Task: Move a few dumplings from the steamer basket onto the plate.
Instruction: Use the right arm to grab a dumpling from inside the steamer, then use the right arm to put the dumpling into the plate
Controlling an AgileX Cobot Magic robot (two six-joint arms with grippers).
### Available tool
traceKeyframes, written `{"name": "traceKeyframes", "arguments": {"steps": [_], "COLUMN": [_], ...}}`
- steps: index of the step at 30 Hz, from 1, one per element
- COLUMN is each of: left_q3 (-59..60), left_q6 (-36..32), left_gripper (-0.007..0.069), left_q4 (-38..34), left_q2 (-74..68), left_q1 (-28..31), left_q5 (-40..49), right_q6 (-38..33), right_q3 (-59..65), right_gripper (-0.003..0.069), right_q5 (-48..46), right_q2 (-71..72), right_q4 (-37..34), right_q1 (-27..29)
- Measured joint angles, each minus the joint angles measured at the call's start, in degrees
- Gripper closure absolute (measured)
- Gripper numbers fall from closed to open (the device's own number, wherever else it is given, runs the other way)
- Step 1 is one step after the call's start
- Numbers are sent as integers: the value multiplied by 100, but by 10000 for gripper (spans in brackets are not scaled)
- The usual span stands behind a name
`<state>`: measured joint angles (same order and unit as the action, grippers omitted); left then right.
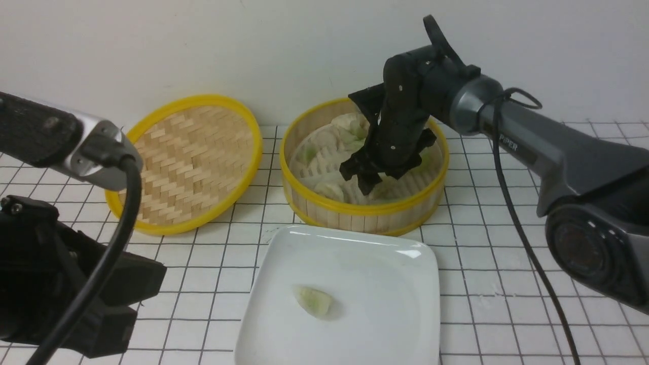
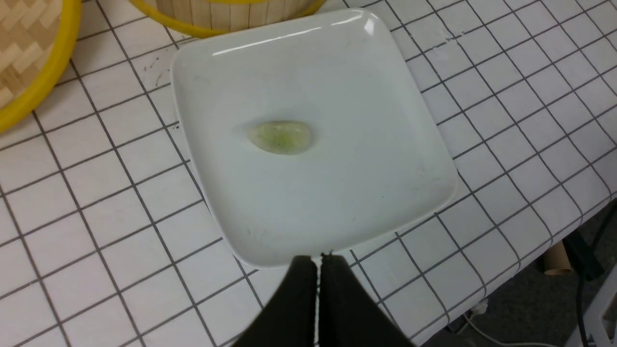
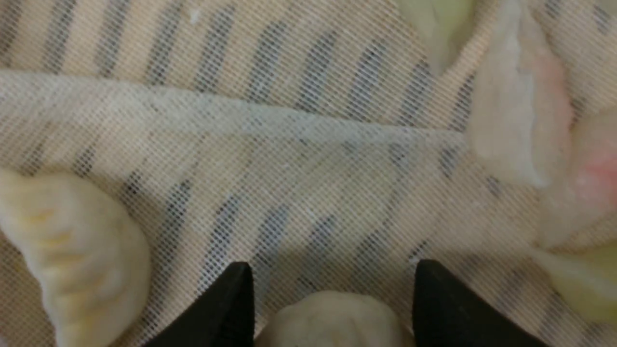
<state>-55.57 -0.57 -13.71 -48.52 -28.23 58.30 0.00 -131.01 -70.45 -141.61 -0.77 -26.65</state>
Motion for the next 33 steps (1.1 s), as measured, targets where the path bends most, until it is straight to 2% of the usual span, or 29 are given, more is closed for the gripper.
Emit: {"name": "traceKeyframes", "arguments": {"steps": [6,11,15,17,20,24,29,33], "left_q3": [0,0,0,0,0,0,0,0], "left_q6": [0,0,0,0,0,0,0,0], "left_gripper": [631,631,631,631,631,631,631,631], "left_q4": [6,19,19,19,19,25,64,98], "left_q2": [0,0,0,0,0,0,0,0], "left_q1": [0,0,0,0,0,0,0,0], "left_q5": [-5,-21,-23,-23,-41,-80,-231,-233], "right_q6": [0,0,-51,-180,-221,-242,-313,-385], "right_q3": [-792,-662,515,1583,2348,3659,4120,4120], "right_gripper": [274,274,274,274,274,274,274,274], "right_q5": [-91,-105,-105,-105,-105,179,1005,1127], "right_q2": [234,927,1949,2550,2791,2782,2591,2503], "right_q4": [47,-249,-762,-1145,-1319,-1392,-1406,-1388], "right_q1": [0,0,-12,-62,-159,-553,-816,-819]}}
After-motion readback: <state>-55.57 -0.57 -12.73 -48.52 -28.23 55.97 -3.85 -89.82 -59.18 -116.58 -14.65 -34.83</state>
